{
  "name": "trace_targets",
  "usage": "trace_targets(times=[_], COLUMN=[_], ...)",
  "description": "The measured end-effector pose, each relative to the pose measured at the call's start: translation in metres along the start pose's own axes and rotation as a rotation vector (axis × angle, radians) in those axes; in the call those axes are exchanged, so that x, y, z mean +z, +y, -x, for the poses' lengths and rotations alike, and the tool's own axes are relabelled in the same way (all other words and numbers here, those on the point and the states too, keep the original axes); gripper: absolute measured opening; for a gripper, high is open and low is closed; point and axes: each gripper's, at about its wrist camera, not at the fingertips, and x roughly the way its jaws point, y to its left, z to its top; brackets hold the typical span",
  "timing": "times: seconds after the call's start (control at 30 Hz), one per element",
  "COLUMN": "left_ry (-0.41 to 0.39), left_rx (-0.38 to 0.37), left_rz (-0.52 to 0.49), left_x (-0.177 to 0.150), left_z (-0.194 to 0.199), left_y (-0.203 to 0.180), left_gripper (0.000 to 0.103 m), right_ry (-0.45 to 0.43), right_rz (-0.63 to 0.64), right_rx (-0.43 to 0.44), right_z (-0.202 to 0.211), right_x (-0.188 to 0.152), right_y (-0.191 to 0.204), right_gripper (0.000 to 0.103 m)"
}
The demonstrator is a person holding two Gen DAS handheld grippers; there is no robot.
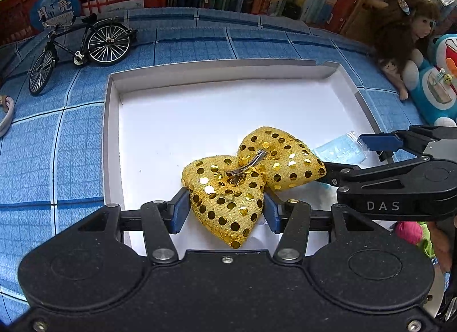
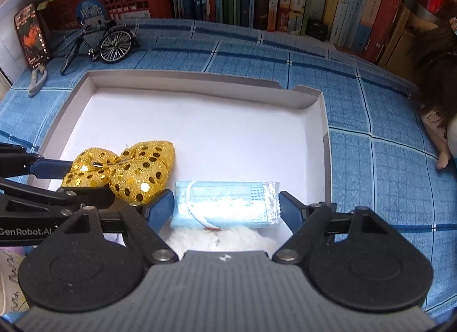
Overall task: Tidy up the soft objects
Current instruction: 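Carry the gold bow and mask packet into the white tray and release them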
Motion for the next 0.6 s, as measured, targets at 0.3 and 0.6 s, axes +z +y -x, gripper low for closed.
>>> trace_targets(times=[0.3, 0.6], left_ry=[0.003, -0.01], left_rx=[0.003, 0.042], left_rz=[-0.01, 0.012], left_x=[-0.005, -0.005], left_z=[0.0, 0.008], left_y=[-0.001, -0.003], left_gripper=[0.052, 0.061], right_ry=[0.004, -0.019], right_rz=[-0.006, -0.02], right_rx=[0.001, -0.011], right_z=[0.0, 0.013], right_x=[-0.003, -0.004], right_y=[0.0, -0.001], right_gripper=[0.088, 0.091])
